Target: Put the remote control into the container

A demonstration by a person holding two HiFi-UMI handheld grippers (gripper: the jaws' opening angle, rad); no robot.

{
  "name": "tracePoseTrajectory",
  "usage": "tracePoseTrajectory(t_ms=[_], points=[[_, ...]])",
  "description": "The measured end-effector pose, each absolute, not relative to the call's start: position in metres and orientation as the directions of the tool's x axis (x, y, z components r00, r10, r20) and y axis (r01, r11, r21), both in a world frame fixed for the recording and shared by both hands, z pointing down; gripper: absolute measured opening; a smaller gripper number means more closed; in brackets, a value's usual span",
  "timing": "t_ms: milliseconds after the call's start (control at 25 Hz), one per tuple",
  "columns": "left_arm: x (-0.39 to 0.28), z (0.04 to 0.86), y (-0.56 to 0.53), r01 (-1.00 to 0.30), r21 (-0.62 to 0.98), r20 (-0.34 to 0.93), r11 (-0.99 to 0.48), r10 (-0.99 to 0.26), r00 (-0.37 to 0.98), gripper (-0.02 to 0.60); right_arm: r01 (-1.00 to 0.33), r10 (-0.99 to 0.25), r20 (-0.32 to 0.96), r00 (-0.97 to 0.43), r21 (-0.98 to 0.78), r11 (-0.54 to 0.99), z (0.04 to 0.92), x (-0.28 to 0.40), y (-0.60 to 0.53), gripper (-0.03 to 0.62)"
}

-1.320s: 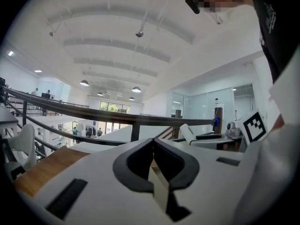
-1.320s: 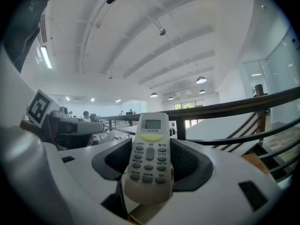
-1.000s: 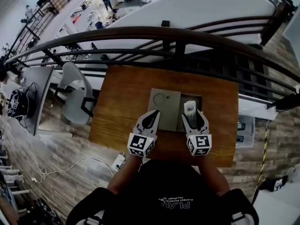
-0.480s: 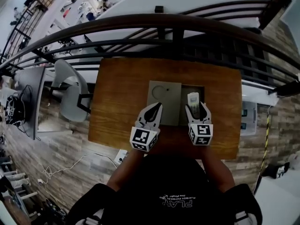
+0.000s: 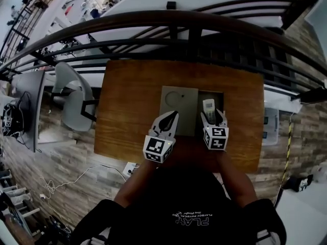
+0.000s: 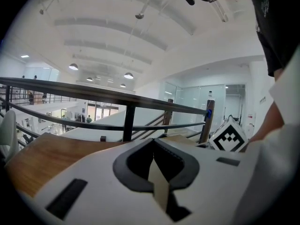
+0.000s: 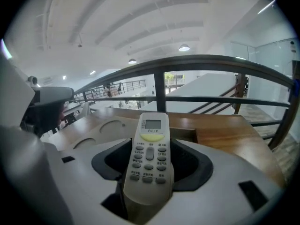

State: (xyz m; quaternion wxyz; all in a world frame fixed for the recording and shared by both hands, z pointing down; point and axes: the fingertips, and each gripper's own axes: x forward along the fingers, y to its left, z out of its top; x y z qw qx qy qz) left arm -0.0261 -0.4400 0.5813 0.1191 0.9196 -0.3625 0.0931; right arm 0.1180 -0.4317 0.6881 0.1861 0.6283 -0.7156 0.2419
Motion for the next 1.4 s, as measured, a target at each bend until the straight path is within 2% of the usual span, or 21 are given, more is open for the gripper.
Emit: tracePoseTrajectory(t_ms=[240,640,1200,1400], points=[[-0.026,0.589,-0.443,-0.686,0.159,0.271,-0.71,-0.637,0.722,0.006,-0.992,-0.74,0.663,-0.115,-0.119,0.048,0.717,0.123,-0.442,0.256],[-0.029,0.595,-0.445,-0.692,0.144,0.291,-0.707,-0.638,0.713,0.006,-0.991,-0.652,0.749,-0.115,-0.127,0.029,0.75,0.122,-0.443,0.256],[-0.042,0.596,-0.443,-0.701,0.141,0.299,-0.699,-0.645,0.703,0.006,-0.99,-0.61,0.785,-0.11,-0.14,-0.001,0.765,0.123,-0.443,0.258],[-0.041,0.596,-0.442,-0.696,0.136,0.295,-0.705,-0.642,0.707,0.006,-0.991,-0.628,0.769,-0.116,-0.133,0.02,0.762,0.119,-0.447,0.258]])
